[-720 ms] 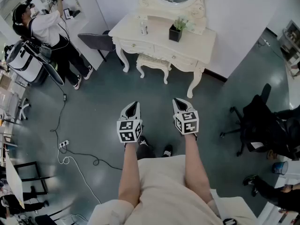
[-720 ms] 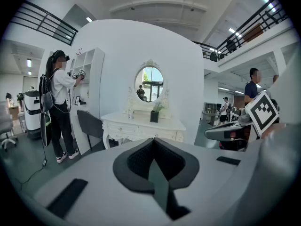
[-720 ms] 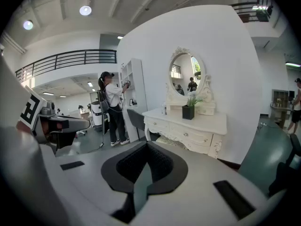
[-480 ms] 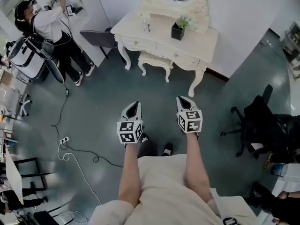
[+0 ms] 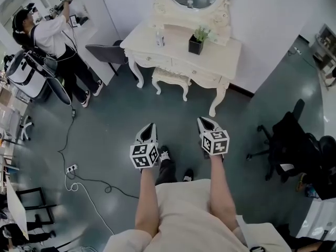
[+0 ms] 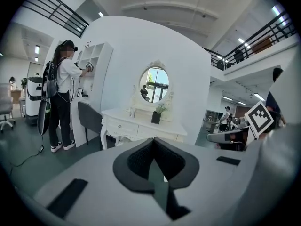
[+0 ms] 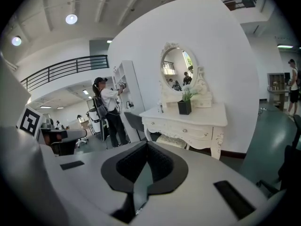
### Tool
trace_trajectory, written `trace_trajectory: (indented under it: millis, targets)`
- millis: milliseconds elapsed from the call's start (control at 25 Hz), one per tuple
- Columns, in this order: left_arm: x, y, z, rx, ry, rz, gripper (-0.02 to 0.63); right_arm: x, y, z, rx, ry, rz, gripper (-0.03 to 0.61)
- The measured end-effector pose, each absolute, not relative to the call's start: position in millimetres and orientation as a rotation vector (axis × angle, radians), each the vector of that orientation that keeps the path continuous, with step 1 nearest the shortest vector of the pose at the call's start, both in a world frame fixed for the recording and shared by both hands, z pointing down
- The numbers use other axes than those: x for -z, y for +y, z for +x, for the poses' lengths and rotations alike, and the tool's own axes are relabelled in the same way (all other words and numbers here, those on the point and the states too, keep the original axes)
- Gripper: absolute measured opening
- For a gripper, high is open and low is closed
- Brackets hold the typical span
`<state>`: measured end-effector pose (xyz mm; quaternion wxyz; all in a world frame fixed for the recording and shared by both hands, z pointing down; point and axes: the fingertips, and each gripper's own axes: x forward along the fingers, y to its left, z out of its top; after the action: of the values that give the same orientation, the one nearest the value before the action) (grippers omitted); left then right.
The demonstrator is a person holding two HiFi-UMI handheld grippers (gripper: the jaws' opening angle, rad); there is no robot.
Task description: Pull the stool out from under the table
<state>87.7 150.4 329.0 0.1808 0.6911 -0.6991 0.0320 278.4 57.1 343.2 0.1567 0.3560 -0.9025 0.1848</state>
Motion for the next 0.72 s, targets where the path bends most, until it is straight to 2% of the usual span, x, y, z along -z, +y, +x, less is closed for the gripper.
trace_trajectory:
  millis: [720]
  targets:
    - [-313, 27, 16, -0.037, -1.919, 1.967, 0.015, -335, -50, 234, -0.550, -2.526, 1.118, 0.046]
